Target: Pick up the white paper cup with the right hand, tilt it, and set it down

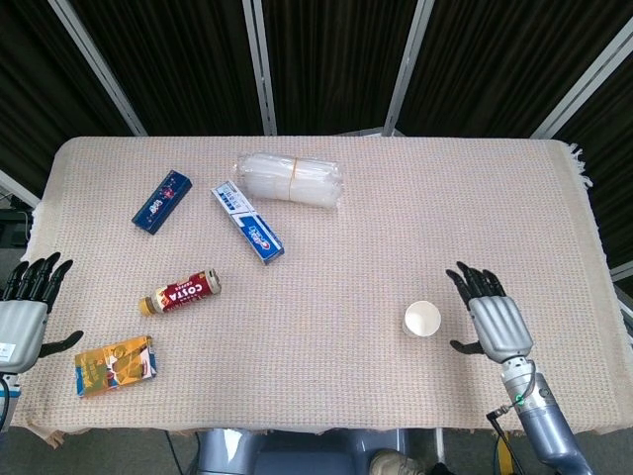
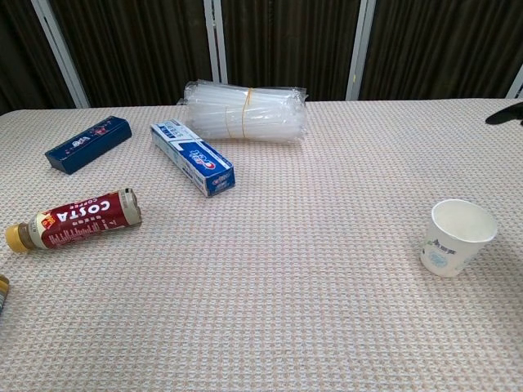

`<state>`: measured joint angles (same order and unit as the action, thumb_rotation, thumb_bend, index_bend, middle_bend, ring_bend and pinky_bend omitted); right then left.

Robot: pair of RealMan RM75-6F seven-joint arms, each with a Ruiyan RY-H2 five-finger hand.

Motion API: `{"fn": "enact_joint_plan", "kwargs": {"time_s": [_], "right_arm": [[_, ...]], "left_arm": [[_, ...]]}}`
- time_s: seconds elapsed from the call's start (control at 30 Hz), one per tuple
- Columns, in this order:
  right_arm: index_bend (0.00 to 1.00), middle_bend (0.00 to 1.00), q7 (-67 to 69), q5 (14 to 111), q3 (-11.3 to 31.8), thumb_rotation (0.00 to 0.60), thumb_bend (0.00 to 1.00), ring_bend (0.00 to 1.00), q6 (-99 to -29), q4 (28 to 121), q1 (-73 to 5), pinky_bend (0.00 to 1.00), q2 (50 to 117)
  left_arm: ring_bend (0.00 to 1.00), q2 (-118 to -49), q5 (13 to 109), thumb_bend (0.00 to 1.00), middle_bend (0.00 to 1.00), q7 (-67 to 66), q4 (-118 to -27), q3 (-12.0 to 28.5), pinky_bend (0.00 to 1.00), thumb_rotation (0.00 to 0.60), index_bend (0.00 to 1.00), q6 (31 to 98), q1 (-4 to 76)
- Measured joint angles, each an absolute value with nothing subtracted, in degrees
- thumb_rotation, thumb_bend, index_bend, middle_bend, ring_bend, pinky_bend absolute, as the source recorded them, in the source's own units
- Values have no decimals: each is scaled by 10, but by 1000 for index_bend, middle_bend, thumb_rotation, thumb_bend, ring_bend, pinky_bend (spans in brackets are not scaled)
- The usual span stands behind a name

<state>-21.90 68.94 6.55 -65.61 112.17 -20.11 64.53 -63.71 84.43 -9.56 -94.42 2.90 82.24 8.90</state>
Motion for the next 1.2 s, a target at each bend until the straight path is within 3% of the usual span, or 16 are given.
{"fn": "enact_joint_plan", "kwargs": {"time_s": [0.07,0.13,0.3,0.47,0.6,0.77,1.0,1.2], "right_arm": [[68,0,-234,678,61,600,97,0,-644,1135,-210,0,643],[0,0,-244,668,59,600,97,0,-636,1141,-217,0,645],[6,0,-253,636,61,600,99,0,-622,1141,-232,0,657],[153,0,-256,600,71,600,99,0,-608,1112,-251,0,682],[161,0,-265,583,75,600,103,0,-604,1092,-265,0,702],[268,0,-277,565,75,600,113,0,-602,1075,-276,0,722],[240,0,-300,542,72,600,129,0,-605,1055,-290,0,749],[320,0,-309,532,67,600,166,0,-612,1045,-296,0,766]], "left_arm": [[0,-637,844,0,0,-96,-944,29,0,600,0,822,89],[0,-637,844,0,0,-97,-944,29,0,600,0,822,89],[0,-638,842,0,0,-99,-945,30,0,600,0,822,89],[0,-638,841,0,0,-101,-946,30,0,600,0,821,90],[0,-637,840,0,0,-103,-947,30,0,600,0,820,90],[0,-637,840,0,0,-104,-947,30,0,600,0,819,91],[0,-636,841,0,0,-101,-946,30,0,600,0,819,91],[0,-636,842,0,0,-100,-945,30,0,600,0,818,91]]}}
